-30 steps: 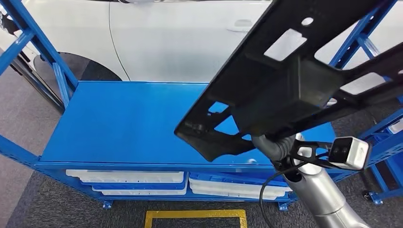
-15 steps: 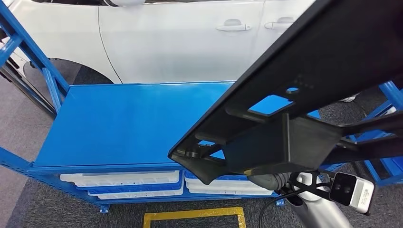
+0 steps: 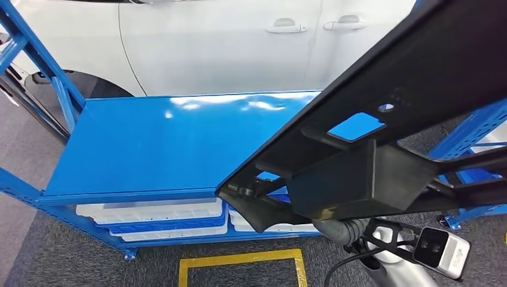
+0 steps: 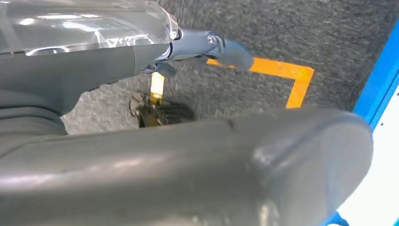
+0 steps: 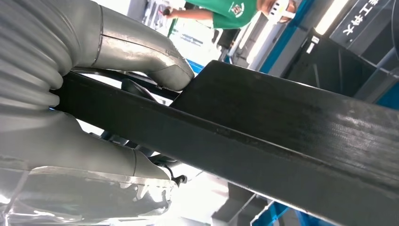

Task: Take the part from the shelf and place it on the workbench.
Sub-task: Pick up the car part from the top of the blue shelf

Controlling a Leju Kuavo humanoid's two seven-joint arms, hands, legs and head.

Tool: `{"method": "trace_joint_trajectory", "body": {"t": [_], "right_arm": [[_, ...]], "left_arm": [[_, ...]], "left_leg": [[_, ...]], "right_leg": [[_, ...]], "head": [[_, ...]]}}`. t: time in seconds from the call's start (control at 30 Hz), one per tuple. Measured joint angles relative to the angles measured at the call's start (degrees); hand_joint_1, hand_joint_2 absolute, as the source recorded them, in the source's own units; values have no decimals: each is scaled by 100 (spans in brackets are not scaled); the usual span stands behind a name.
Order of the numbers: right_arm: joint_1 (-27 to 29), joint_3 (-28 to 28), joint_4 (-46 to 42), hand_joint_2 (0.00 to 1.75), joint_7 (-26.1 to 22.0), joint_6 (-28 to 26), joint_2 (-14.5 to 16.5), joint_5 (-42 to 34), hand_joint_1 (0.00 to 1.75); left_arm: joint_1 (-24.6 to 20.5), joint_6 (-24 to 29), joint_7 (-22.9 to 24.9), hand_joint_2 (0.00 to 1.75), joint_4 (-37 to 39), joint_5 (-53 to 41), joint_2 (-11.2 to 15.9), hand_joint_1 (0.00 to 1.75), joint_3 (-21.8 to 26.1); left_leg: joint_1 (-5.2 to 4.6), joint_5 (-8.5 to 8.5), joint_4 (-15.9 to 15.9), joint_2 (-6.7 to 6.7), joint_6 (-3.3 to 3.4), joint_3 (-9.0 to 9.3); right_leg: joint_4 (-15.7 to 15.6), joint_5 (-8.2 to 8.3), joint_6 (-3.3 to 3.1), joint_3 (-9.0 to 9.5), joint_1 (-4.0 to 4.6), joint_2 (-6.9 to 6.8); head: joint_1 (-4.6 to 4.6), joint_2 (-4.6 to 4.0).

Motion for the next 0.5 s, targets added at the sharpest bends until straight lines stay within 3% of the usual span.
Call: {"method": "trace_joint_trajectory", "body": {"t": [0.07,0.1,0.13,0.2,0.23,0.27,0.3,0.37,0.43,0.5], "right_arm": [[77,-45,-54,175,-1,-104,4,51,175],[119,-75,-86,175,-1,-125,6,75,175],[155,-106,-111,175,-1,-122,7,90,175],[231,-160,-144,175,-1,-70,11,104,175],[271,-186,-153,175,-1,-34,13,115,175],[310,-213,-160,175,-1,5,15,131,175],[343,-240,-166,175,-1,51,16,150,175],[386,-302,-183,175,-1,182,16,180,175],[402,-364,-215,175,-2,356,17,189,175],[411,-444,-238,175,-3,582,20,187,175]], "left_arm": [[-4,10,1,0,0,-44,34,0,0],[-9,15,2,0,0,-60,53,0,-1],[-11,19,6,0,0,-70,71,0,0],[-8,18,23,0,0,-75,108,0,1],[-6,14,35,0,0,-75,121,0,2],[-6,9,47,0,0,-75,130,0,2],[-7,5,59,0,0,-75,134,0,2],[-7,1,89,0,0,-76,137,0,1],[-2,-1,109,0,0,-74,133,0,1],[5,-2,100,0,0,-68,129,0,3]], "left_leg": [[1,119,-21,27,96,-58],[7,192,-40,43,142,-110],[13,264,-52,61,175,-175],[-6,382,-47,86,205,-329],[-17,438,-42,96,208,-409],[-29,493,-36,104,211,-490],[-39,547,-30,110,209,-569],[-55,650,-14,118,198,-705],[-66,739,-2,122,163,-787],[-50,823,-11,133,104,-802]], "right_leg": [[21,-28,63,-47,-20,4],[145,-185,80,-109,-23,4],[395,-446,90,-202,-28,3],[1171,-1030,104,-398,-27,-1],[1524,-1192,107,-445,-26,-2],[1719,-1223,103,-412,-24,-3],[1700,-1142,87,-277,-20,-4],[1052,-886,22,296,7,-19],[184,-882,-54,913,62,-77],[-194,-949,-96,1137,117,-113]], "head": [[0,0],[1,0],[1,0],[1,0],[1,0],[1,0],[1,0],[1,0],[0,0],[1,0]]}}
